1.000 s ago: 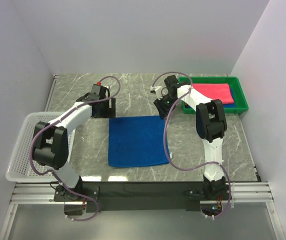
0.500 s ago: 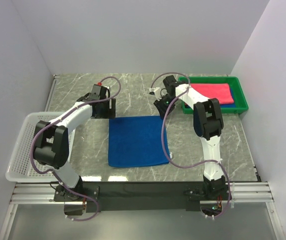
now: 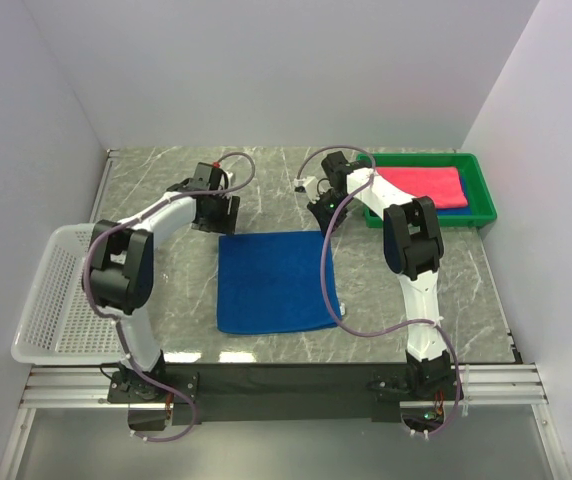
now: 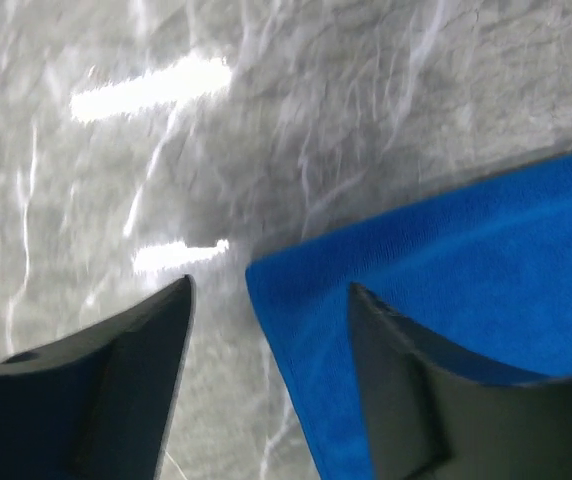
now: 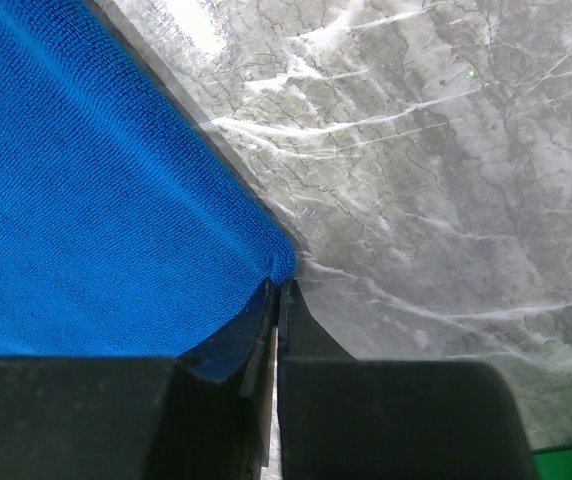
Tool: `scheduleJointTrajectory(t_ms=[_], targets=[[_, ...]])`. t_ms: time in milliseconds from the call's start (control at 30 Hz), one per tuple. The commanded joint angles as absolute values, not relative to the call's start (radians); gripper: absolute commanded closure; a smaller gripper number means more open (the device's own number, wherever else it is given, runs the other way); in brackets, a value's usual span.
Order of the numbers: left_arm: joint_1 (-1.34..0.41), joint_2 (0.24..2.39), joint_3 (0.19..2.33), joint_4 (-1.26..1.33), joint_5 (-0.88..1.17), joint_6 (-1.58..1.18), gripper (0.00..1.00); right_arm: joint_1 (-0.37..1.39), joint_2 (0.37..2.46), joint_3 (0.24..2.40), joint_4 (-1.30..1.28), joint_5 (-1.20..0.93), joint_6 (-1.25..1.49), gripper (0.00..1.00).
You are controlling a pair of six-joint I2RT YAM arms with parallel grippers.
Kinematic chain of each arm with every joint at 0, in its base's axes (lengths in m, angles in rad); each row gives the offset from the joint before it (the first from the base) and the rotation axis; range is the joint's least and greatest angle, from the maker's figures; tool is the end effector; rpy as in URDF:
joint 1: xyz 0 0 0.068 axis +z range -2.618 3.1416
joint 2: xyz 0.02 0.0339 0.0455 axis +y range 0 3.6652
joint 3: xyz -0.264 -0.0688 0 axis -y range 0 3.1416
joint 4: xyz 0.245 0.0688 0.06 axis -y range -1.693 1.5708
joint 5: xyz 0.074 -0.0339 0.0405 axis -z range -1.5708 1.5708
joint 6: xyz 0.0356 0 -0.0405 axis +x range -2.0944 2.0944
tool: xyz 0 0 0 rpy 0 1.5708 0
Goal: Fold and stack the towels
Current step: Fold the towel
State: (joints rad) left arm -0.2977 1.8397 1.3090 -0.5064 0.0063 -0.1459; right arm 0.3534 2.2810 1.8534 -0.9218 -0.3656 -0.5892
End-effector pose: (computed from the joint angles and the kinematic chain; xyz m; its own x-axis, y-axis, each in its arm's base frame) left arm 0.3704 -0.1139 0.2014 -0.8574 0.1110 -0.5025 0.1736 0.9816 -0.0793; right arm 0.4304 0.1724 0.1620 -0.5404 -0.7525 -0.3764 -0.8386 0.5182 0.1679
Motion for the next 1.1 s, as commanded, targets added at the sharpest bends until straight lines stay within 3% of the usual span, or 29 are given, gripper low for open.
scheduleJointTrajectory(t_ms=[0, 233, 533, 633, 1067], targets=[[-0.298, 1.881, 1.382, -0.522, 0.052, -0.057, 0.34, 0.365, 2.318, 1.862, -0.96, -0.336, -0.604, 1.0], [-0.293, 1.977, 1.448, -0.552, 0.045, -0.021, 0.46, 0.367, 2.303, 1.844, -0.95, -0.341, -0.603, 1.0], [-0.281, 1.957, 1.41, -0.551, 0.095, -0.028, 0.5, 0.365, 2.299, 1.819, -0.933, -0.328, -0.597, 1.0], [-0.281, 1.98, 1.404, -0.552, 0.058, -0.032, 0.57, 0.367, 2.296, 1.818, -0.928, -0.336, -0.594, 1.0], [-0.265, 2.06, 1.352, -0.569, 0.026, -0.066, 0.65, 0.368, 2.278, 1.807, -0.92, -0.331, -0.594, 1.0]])
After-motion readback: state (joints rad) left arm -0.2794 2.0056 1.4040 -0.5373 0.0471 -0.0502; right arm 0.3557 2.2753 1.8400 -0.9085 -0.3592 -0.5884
